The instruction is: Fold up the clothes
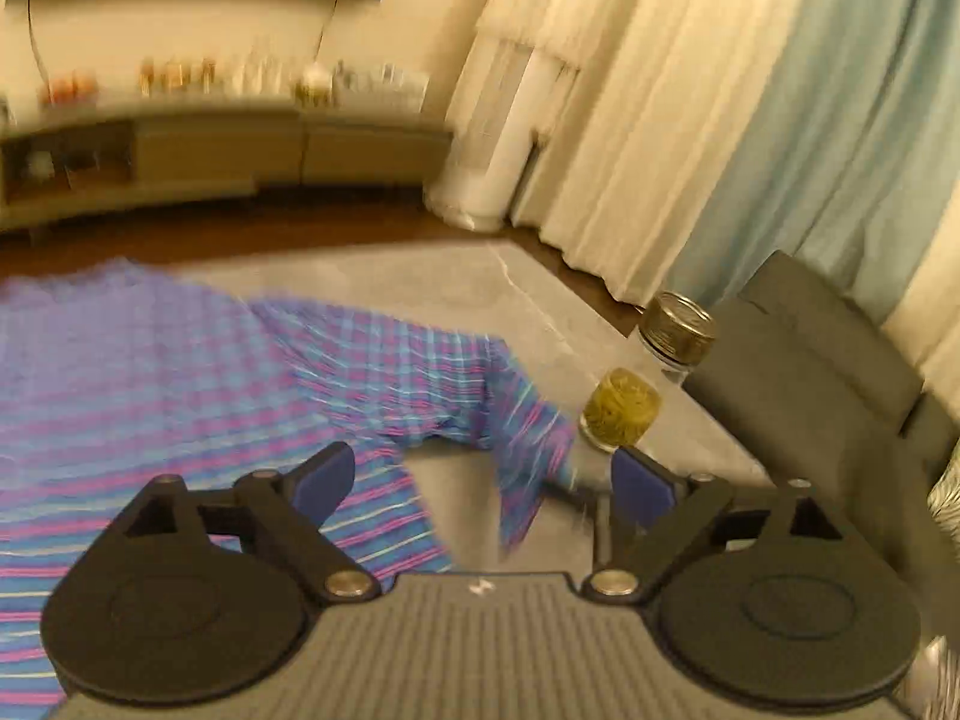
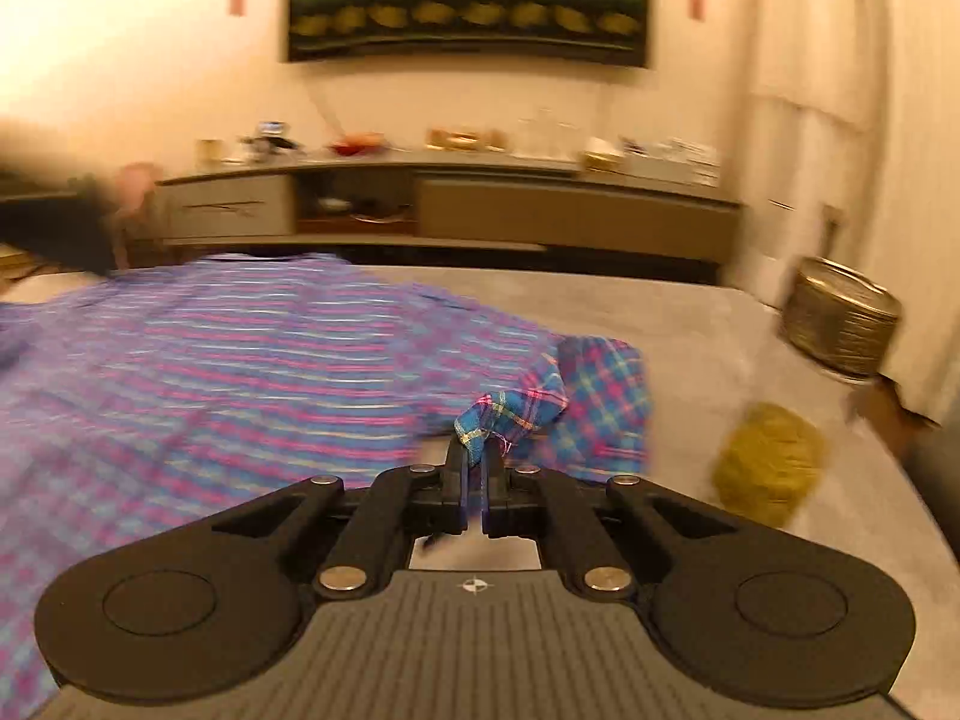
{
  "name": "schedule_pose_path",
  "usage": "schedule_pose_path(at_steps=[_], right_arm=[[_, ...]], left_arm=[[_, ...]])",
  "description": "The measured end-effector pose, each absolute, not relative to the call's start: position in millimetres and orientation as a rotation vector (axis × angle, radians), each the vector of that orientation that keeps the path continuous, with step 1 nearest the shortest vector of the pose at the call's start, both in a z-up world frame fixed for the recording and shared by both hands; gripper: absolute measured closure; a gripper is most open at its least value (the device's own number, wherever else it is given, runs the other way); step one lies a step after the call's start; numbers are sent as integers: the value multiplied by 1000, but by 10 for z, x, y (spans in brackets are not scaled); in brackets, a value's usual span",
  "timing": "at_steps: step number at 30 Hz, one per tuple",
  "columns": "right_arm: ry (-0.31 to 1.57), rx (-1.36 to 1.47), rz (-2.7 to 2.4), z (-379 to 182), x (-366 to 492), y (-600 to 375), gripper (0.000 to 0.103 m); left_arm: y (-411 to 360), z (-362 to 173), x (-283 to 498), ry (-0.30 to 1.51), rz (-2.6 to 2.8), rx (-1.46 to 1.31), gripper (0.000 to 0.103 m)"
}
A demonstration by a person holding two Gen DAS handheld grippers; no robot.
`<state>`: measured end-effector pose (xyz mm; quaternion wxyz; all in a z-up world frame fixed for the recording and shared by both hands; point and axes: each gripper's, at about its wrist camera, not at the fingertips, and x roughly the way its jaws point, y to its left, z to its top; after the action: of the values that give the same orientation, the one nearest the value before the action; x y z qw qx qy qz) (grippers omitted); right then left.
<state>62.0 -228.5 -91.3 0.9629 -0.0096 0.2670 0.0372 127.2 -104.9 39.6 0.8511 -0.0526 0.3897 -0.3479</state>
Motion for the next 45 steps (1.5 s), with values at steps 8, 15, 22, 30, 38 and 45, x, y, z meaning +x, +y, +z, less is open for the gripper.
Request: schedule_pose_path(at_steps=[8,15,22,30,38,45], right_arm=[[514,-30,276,-977,452,-2063,101],[641,136,205,-1060,-157,-2264,27],[792,253,75,-1243,-1016,-2322,7],[771,-110,29,-1156,-1579,-1491,103],[728,-215,241,-1036,-1414,-786,103],[709,-235,438,-969,-1245,-291,103]], left_arm=[[-1380,-230,1591,1017,-861,-110,98],[-640,285,1750,906,-733,-103,99],[430,1144,2317,774,-502,-39,99],[380,1519,2708,701,-430,84,99],[1061,1657,2762,651,-228,96,99],[1382,924,2821,766,-162,110,99]])
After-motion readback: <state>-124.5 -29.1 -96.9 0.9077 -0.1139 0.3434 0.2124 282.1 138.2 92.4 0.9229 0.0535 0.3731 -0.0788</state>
